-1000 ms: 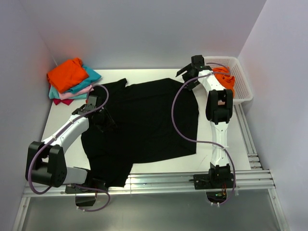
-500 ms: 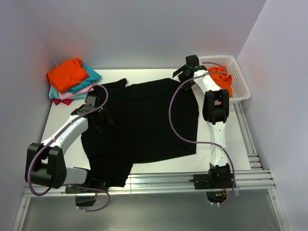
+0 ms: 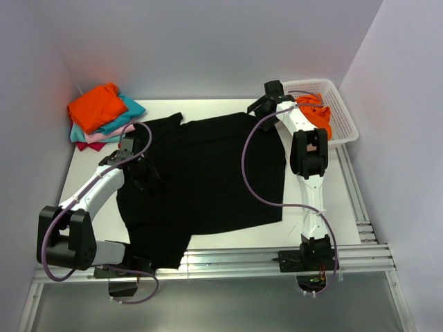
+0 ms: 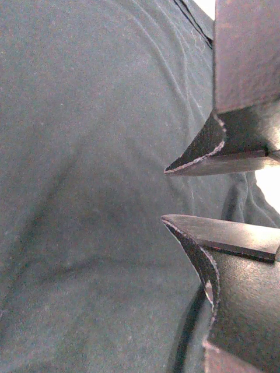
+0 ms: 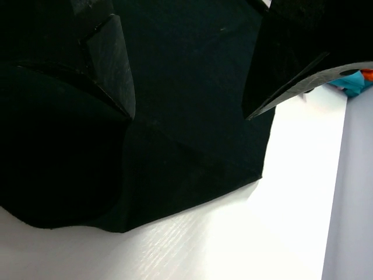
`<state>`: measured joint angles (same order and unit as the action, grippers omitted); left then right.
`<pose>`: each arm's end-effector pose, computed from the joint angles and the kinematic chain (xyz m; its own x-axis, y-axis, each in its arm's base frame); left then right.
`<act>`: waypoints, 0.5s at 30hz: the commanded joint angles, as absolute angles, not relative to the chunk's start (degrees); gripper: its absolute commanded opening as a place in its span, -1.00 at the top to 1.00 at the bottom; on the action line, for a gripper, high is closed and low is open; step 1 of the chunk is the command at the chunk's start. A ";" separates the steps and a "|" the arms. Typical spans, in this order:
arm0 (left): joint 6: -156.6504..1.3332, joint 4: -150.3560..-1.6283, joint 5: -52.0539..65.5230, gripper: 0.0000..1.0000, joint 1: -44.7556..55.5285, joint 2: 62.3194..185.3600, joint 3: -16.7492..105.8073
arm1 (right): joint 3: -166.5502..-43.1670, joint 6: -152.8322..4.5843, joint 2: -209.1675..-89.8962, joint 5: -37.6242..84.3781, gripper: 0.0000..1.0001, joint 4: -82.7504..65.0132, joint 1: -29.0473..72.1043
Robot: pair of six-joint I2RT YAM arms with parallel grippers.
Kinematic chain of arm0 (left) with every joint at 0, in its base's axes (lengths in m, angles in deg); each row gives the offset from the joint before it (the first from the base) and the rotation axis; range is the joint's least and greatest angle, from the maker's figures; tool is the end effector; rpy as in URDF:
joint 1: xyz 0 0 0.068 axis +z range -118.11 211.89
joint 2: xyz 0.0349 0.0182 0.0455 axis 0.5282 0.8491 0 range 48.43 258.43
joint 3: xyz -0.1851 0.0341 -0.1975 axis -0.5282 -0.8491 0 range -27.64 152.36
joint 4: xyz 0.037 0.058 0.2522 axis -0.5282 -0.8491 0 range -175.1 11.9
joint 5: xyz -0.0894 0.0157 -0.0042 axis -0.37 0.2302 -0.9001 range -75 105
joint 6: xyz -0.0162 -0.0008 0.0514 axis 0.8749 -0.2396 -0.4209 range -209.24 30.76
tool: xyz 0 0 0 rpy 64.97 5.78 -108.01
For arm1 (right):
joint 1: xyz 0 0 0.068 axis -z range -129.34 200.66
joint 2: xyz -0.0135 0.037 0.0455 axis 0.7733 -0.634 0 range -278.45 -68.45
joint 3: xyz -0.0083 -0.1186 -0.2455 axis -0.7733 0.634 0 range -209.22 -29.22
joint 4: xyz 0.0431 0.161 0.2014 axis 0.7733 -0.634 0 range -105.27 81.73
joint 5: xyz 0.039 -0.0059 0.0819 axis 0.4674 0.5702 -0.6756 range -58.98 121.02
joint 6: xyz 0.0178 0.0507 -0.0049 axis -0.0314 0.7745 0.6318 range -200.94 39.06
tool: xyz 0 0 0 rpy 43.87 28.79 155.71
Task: Fold and stack the t-shirts
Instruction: Flatten out the tshirt
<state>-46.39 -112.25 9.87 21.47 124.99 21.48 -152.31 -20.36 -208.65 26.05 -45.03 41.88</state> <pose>0.2510 -0.0494 0.2143 -0.7851 -0.5444 -0.2954 -0.4257 0.8207 -0.3811 0.5324 0.0853 0.1792 -0.5684 0.7903 -0.2287 0.5959 0.5872 0.5479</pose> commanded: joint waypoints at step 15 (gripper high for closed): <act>-47.75 -111.67 8.67 0.24 23.18 124.72 20.61 | -154.64 -21.43 -210.57 29.70 -0.34 -47.47 41.25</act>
